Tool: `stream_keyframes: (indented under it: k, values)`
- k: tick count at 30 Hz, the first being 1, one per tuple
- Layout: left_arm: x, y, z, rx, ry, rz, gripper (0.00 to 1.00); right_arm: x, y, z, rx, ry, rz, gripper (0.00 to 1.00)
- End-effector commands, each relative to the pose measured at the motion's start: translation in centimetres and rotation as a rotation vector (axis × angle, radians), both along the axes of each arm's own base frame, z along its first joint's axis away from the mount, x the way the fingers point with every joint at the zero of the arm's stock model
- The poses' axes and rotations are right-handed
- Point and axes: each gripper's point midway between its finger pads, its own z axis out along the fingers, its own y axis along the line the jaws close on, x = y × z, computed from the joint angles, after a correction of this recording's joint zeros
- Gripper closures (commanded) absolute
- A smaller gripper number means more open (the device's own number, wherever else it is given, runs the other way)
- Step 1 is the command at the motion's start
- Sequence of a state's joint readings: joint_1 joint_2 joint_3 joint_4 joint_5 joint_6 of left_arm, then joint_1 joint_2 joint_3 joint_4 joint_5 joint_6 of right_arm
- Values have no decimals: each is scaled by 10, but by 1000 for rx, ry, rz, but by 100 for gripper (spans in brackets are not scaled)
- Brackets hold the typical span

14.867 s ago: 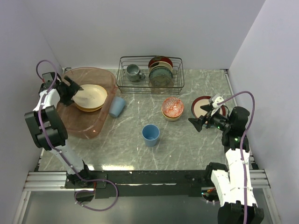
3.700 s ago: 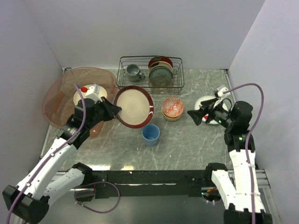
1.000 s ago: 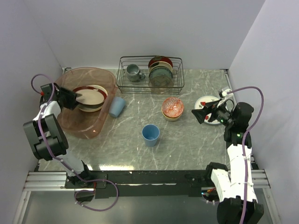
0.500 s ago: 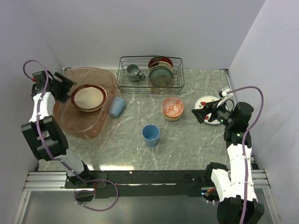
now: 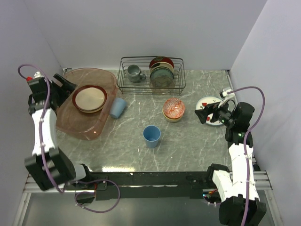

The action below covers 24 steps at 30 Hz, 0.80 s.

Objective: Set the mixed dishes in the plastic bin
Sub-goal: Place the plate in the plastic bin, then pick up the plate at the center of the board.

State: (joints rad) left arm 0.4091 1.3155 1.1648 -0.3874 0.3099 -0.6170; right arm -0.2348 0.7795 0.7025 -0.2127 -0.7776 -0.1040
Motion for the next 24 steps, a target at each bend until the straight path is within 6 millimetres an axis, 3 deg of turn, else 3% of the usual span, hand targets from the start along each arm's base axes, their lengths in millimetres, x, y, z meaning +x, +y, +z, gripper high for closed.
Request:
stream_keyframes:
  k: [1,2,4,5,11,19,21,24]
  values:
    - [-21,-19,36,110,-182,-80,1,7,-13,2,-45,-25,-45,0]
    - [-31,-24,49,130,-230,-80,1,6,-14,0,-49,-22,-47,0]
    - [-40,-32,47,132,-255,-99,1,8,-18,-2,-55,-24,-62,0]
    - [-48,-37,57,146,-291,-106,1,8,-20,-4,-62,-24,-63,0]
    - [-75,-65,51,196,-331,-173,1,11,-25,-19,-105,5,-48,0]
    - [-109,-109,56,374,-468,-306,1,7,-38,-68,-267,167,17,0]
    - [-113,-110,44,396,-466,-300,1,7,-46,-83,-357,198,24,0]
    - [-121,-114,46,429,-501,-302,1,9,-49,-103,-478,227,47,0]
